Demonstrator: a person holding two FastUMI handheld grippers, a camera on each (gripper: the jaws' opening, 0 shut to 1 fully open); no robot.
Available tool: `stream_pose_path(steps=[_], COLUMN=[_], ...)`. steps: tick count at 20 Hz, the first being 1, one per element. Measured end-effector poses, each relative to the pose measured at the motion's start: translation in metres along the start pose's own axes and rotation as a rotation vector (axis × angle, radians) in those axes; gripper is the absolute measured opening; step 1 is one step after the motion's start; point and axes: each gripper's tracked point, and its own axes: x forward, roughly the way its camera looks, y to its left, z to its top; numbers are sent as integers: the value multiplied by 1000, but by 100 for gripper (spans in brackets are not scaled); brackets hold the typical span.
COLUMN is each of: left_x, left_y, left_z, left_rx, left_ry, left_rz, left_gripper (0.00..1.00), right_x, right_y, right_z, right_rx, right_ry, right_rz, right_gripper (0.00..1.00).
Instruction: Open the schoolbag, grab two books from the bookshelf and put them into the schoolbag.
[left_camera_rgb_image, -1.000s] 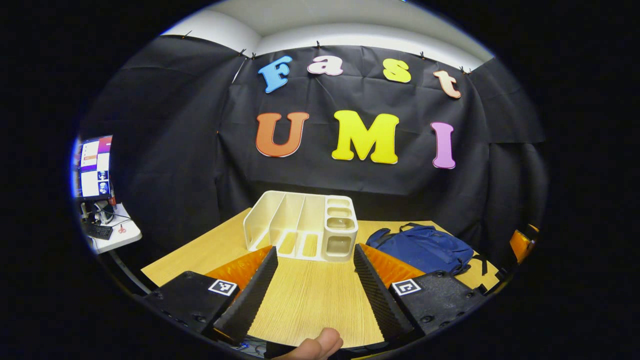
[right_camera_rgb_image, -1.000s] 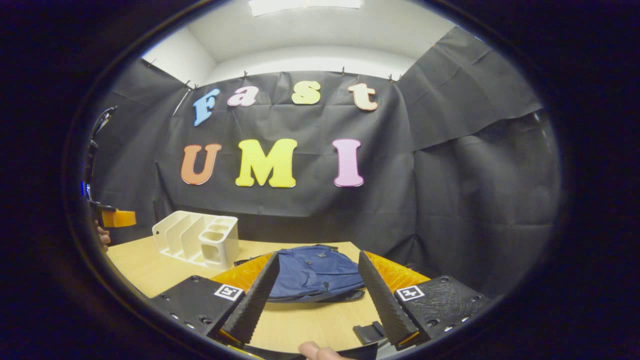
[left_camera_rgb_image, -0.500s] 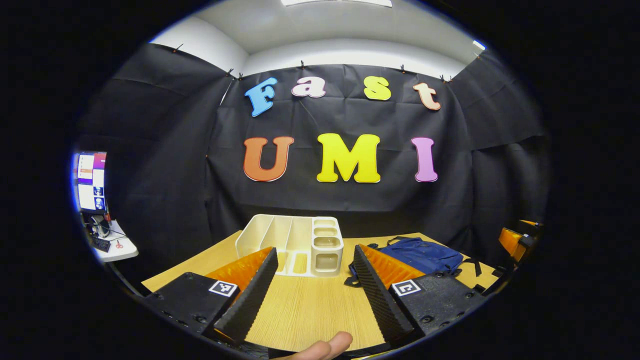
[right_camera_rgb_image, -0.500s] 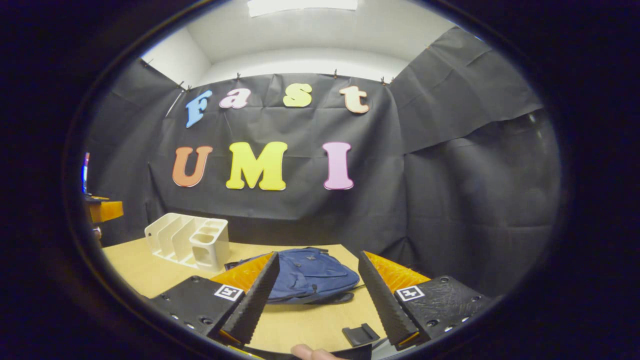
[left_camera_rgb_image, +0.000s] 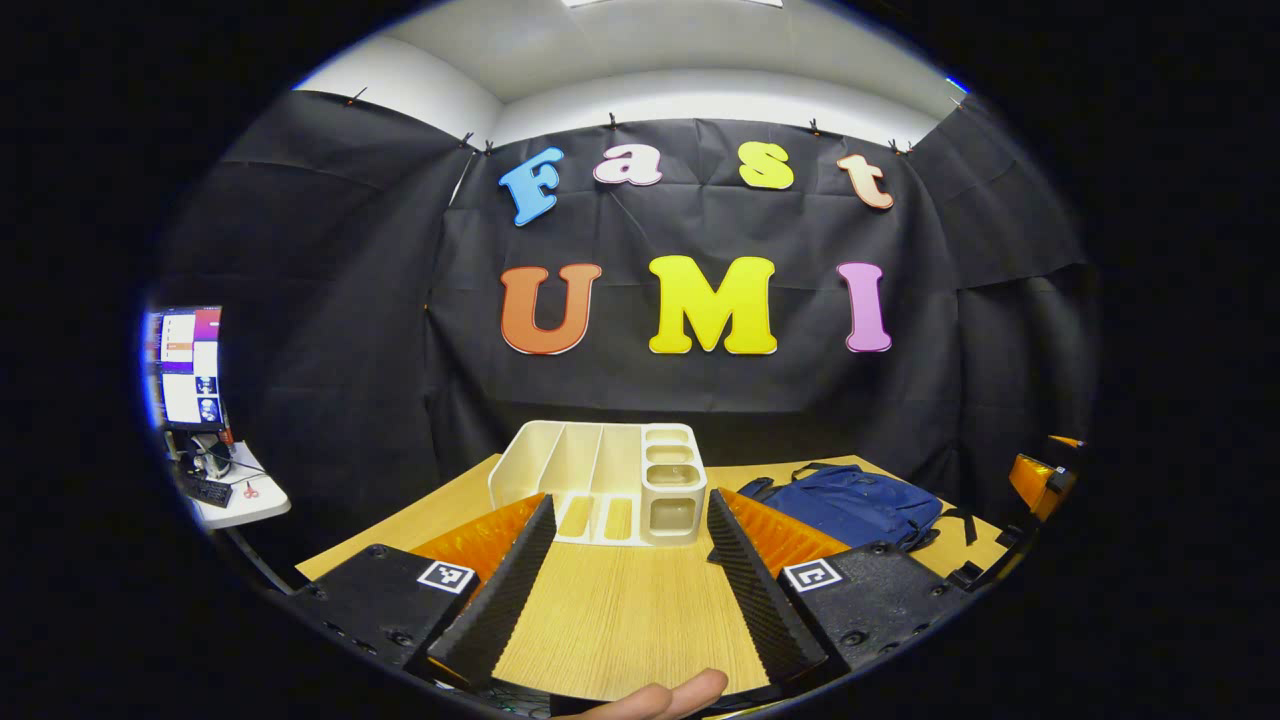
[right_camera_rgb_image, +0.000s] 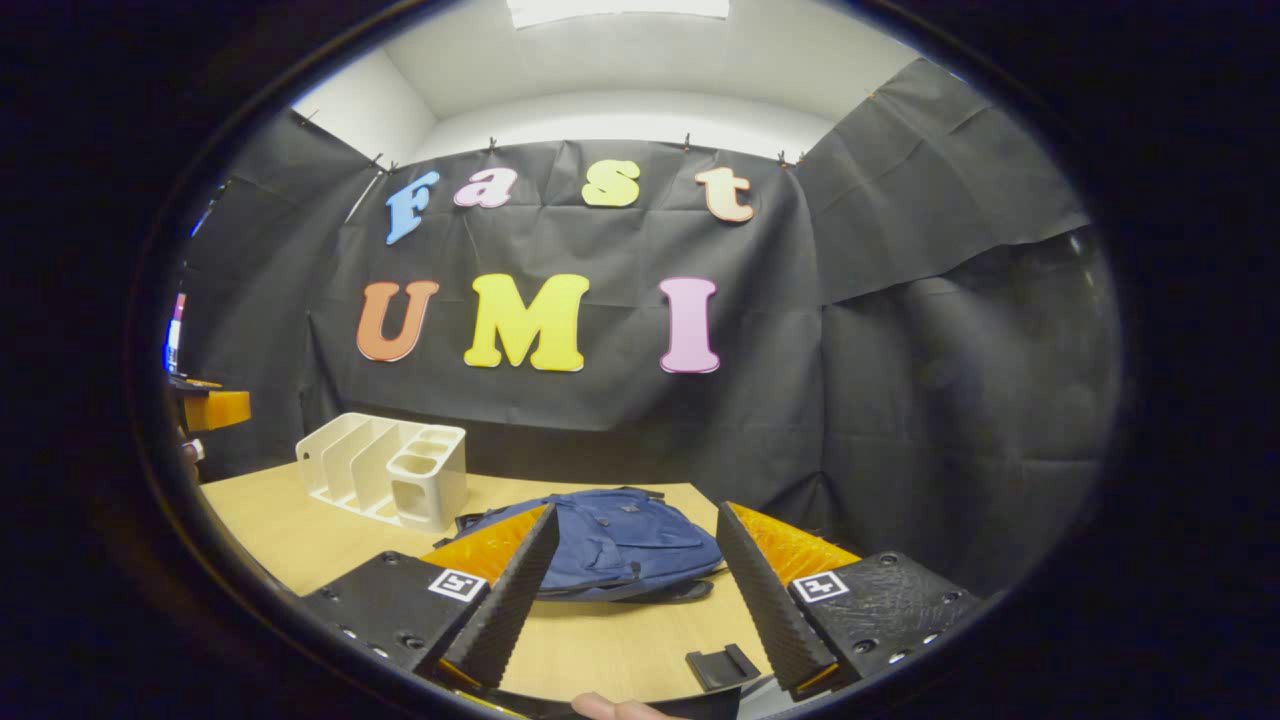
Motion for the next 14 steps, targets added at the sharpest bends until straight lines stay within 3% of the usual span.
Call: stream_pose_path(steps=[14], left_x=[8], left_y=[-4], left_z=[-8], left_rx=[-2], left_ry=[7], left_rz=[8], left_gripper=[96], right_x=[12], right_y=[-7], right_z=[-16], right_rx=[11], right_ry=[40], right_rz=[6], right_gripper=[96])
